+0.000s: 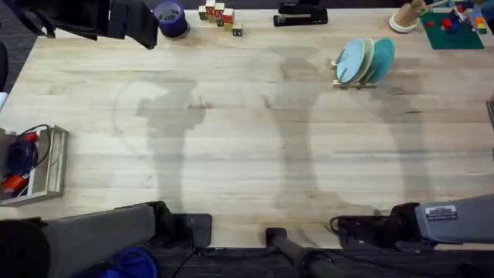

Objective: Pick up the plates from the table one by one and place each into a slot on the dish rack.

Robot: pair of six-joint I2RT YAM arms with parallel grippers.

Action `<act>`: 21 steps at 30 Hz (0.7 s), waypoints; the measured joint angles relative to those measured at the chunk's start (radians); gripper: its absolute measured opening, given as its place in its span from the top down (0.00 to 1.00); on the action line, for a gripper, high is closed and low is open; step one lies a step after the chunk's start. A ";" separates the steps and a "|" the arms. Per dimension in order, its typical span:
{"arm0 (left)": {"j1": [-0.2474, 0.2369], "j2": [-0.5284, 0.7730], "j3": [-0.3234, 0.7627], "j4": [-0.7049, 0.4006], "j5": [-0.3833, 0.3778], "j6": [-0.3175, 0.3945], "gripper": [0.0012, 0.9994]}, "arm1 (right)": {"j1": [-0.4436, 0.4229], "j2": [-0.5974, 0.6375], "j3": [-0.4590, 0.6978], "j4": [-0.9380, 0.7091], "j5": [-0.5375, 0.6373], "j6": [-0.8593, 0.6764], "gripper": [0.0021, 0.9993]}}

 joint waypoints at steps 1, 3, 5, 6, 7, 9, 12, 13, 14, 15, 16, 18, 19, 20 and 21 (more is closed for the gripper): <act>0.000 0.000 0.000 0.000 0.000 0.000 0.00 | 0.000 -0.013 0.000 0.000 -0.005 0.000 0.00; 0.000 0.000 0.000 0.000 0.000 0.000 0.00 | 0.000 -0.041 0.000 0.000 -0.023 0.000 0.00; 0.000 0.000 0.000 0.000 0.000 0.000 0.00 | 0.000 -0.070 0.000 0.000 -0.052 0.000 0.00; 0.000 0.000 0.000 0.000 0.000 0.000 0.00 | 0.000 -0.084 0.000 0.000 -0.070 0.000 0.00; 0.000 0.000 0.000 0.000 0.000 0.000 0.00 | 0.000 -0.097 0.000 0.000 -0.090 0.000 0.00; 0.000 0.000 0.000 0.000 0.000 0.000 0.00 | 0.000 -0.123 0.000 0.000 -0.143 0.000 0.00; 0.000 0.000 0.000 0.000 0.000 0.000 0.00 | 0.000 -0.151 0.001 0.000 -0.212 0.001 0.01; 0.000 0.000 0.000 0.000 0.000 0.000 0.00 | 0.000 -0.158 0.001 0.000 -0.229 0.001 0.01; 0.000 0.000 0.000 0.000 0.000 0.000 0.00 | 0.000 -0.166 0.001 -0.002 -0.245 0.000 0.01; 0.000 0.000 0.000 0.000 0.000 0.000 0.00 | 0.000 -0.173 0.001 -0.004 -0.257 0.001 0.01; 0.000 0.000 0.000 0.000 0.000 0.000 0.00 | 0.000 -0.181 0.001 -0.007 -0.265 0.001 0.00; 0.000 0.000 0.000 0.000 0.000 0.000 0.00 | 0.002 -0.199 0.001 -0.011 -0.280 0.003 0.00; 0.000 0.000 0.000 0.000 0.000 0.000 0.00 | 0.005 -0.208 0.001 -0.011 -0.283 0.003 0.01; 0.000 0.000 0.000 0.000 0.000 0.000 0.00 | 0.010 -0.217 0.001 -0.013 -0.285 0.003 0.01; 0.000 0.000 0.000 0.000 0.000 0.000 0.00 | 0.020 -0.229 0.001 -0.013 -0.286 0.003 0.01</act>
